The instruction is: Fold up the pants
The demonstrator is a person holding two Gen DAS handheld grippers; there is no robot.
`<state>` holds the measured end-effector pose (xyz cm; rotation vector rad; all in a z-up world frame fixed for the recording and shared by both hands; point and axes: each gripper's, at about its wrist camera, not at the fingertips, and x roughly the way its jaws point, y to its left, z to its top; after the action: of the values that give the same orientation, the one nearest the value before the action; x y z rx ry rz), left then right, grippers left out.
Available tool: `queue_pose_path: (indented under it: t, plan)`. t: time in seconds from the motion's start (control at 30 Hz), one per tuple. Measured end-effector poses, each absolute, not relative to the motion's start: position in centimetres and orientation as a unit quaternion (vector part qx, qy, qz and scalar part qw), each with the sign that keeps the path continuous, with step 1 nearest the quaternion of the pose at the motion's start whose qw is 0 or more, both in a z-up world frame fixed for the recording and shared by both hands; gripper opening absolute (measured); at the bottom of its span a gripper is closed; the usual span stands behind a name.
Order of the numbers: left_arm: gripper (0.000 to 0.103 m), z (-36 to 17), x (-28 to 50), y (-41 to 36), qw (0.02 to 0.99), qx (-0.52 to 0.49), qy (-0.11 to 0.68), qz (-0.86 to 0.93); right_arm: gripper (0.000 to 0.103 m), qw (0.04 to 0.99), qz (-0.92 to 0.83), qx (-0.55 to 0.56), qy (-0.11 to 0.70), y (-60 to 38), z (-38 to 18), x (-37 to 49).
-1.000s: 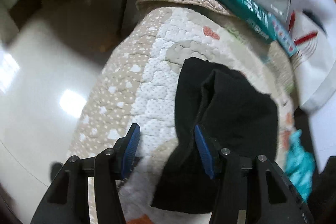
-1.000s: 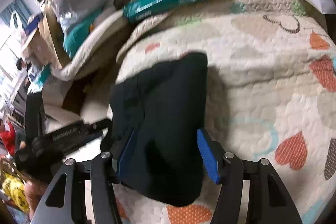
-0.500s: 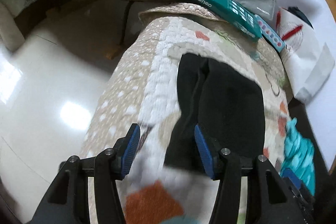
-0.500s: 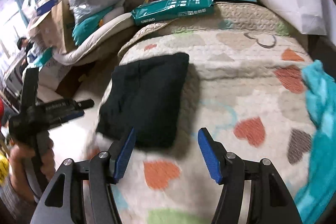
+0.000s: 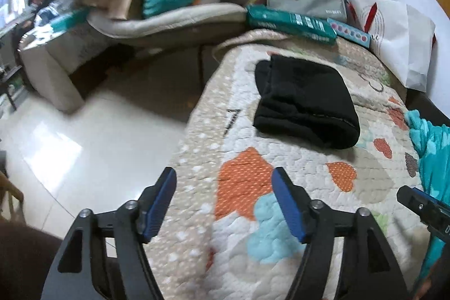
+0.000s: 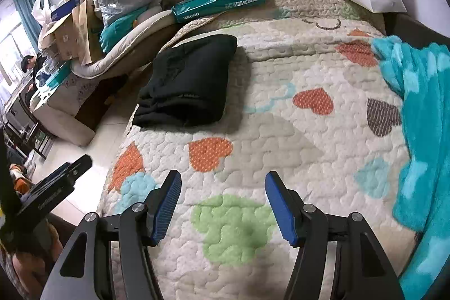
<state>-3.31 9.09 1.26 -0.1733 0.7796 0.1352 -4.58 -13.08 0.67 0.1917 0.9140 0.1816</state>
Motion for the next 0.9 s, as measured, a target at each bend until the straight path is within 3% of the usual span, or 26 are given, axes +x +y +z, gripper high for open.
queue_pose_path:
  t: [0.43, 0.9]
  plan:
    - [0.077, 1.9, -5.6, 6.1, 0.934, -0.003, 0.356, 0.046, 0.072, 0.894, 0.098, 0.054, 0.434, -10.5, 0.2, -6.8]
    - [0.078, 0.8, -4.9, 6.1, 0.92, -0.033, 0.388, 0.038, 0.073, 0.89, 0.092, 0.046, 0.445, -10.3, -0.9, -6.2]
